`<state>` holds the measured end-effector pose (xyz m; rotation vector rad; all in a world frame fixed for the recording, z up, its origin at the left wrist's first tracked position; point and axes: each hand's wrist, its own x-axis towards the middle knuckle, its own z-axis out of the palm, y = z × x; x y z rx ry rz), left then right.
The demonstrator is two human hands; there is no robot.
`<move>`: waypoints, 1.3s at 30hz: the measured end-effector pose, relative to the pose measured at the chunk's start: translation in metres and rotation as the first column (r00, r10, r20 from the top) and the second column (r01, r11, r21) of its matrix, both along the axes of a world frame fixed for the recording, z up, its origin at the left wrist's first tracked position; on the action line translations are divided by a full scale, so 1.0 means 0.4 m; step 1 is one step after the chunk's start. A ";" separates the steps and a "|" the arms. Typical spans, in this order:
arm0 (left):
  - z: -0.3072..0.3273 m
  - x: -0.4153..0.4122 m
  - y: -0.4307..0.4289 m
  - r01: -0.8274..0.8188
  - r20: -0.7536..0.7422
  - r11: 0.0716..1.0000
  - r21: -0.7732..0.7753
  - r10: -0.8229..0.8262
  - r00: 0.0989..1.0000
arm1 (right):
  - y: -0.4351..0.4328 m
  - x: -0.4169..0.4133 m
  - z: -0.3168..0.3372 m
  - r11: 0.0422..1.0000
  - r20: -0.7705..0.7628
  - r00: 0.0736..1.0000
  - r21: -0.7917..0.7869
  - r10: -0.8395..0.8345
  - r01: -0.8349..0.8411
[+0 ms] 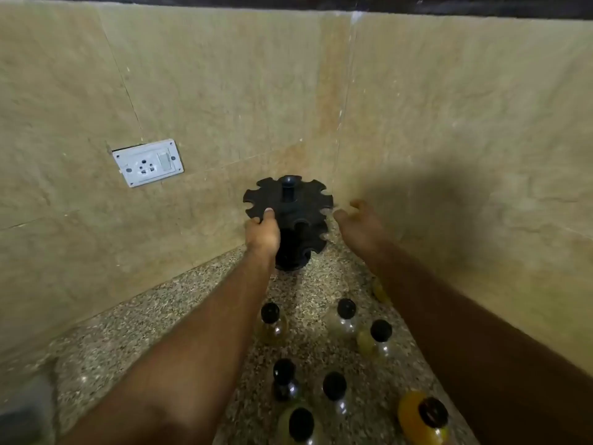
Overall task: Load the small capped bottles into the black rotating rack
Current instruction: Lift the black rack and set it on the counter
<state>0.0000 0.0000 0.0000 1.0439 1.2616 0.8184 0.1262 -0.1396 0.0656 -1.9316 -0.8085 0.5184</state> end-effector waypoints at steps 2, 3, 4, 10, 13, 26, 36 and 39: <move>-0.026 0.006 0.041 -0.093 0.080 0.992 -0.080 0.099 0.992 | 0.076 0.018 -0.039 1.000 -0.029 1.000 -0.018 -0.009 0.009; -0.033 0.002 0.045 -0.090 0.121 0.988 -0.123 0.105 0.987 | 0.105 0.026 -0.062 1.000 -0.087 0.996 -0.026 -0.011 0.009; -0.051 -0.002 0.058 -0.068 0.153 0.982 -0.175 0.096 0.984 | 0.149 0.040 -0.104 1.000 -0.182 0.983 -0.011 -0.003 0.001; -0.103 -0.001 0.127 0.092 0.330 0.967 -0.239 -0.008 0.944 | 0.280 0.086 -0.201 0.990 -0.661 0.750 0.108 0.005 0.089; -0.131 0.002 0.157 0.137 0.411 0.976 -0.171 -0.056 0.910 | 0.312 0.098 -0.226 0.980 -0.735 0.677 0.115 -0.028 0.165; 0.002 0.052 0.071 0.234 0.500 0.966 -0.107 -0.151 0.853 | 0.215 0.114 -0.125 0.913 -0.803 0.593 0.282 0.057 0.295; 0.228 0.166 -0.190 0.504 0.526 0.861 0.062 -0.458 0.717 | -0.161 0.135 0.123 0.750 -0.699 0.710 0.423 -0.086 0.508; 0.263 0.204 -0.308 0.593 0.555 0.798 0.106 -0.542 0.631 | -0.318 0.119 0.177 0.689 -0.672 0.721 0.442 -0.169 0.574</move>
